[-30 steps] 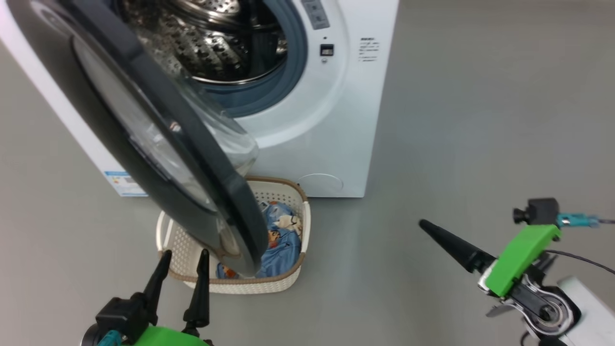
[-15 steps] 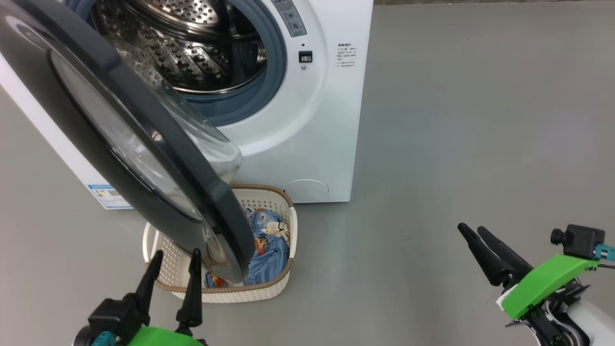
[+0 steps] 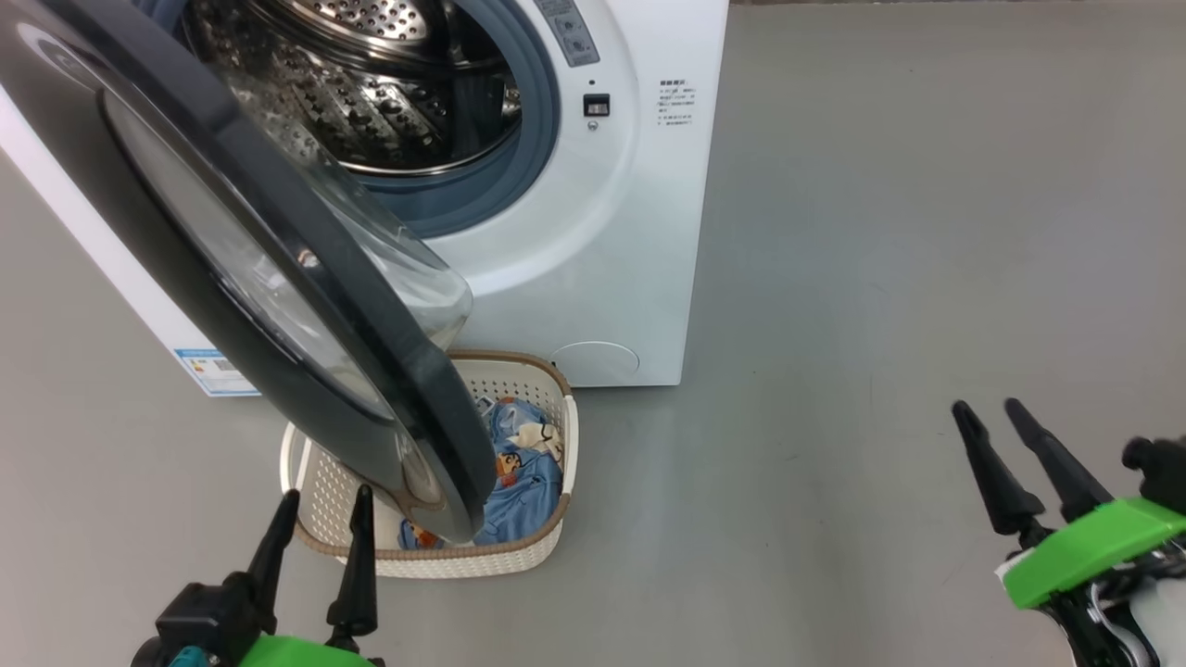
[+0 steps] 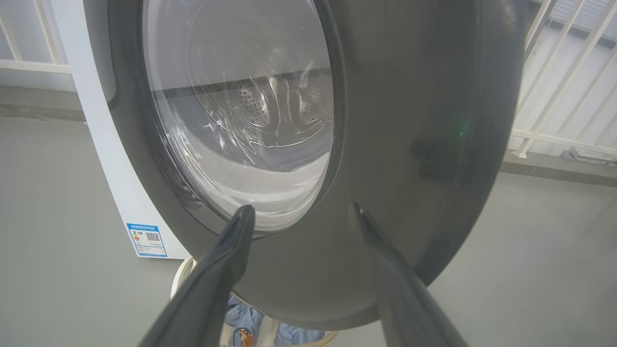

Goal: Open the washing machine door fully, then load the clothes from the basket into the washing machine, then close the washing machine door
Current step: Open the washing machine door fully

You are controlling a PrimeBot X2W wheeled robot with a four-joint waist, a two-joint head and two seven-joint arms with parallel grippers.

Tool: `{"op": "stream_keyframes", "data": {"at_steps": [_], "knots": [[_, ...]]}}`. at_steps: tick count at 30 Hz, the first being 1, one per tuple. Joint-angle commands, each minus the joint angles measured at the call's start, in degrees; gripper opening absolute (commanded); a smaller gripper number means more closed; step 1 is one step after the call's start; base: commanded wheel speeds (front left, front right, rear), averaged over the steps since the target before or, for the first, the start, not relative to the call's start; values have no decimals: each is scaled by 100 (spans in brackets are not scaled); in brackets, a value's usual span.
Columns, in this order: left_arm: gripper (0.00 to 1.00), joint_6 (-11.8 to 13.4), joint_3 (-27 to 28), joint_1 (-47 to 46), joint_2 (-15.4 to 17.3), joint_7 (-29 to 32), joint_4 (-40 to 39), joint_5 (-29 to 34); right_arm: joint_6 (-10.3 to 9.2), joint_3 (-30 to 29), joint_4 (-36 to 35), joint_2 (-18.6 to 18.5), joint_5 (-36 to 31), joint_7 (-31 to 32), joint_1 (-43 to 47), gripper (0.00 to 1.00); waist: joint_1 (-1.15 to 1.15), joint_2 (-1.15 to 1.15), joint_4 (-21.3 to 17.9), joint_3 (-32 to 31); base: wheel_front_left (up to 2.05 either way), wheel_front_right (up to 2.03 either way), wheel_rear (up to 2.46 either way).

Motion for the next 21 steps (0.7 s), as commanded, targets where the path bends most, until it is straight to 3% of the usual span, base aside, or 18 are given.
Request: {"op": "stream_keyframes", "data": {"at_steps": [1, 8, 21], "knots": [[100, -15, 194, -95, 69, -37, -159, 53, 17, -354, -222, 61, -431, -68, 287, 100, 0, 0, 15, 1, 0, 0, 0], [100, -15, 201, -74, 69, -37, -155, 110, 17, -1566, -568, 632, -1635, -69, 900, 100, 0, 0, 46, -48, 0, 0, 0], [100, -15, 210, -38, 69, -37, -105, 160, 17, -2225, -489, 1143, -2313, -70, 1576, 100, 0, 0, 80, -102, 0, 0, 0]]}}
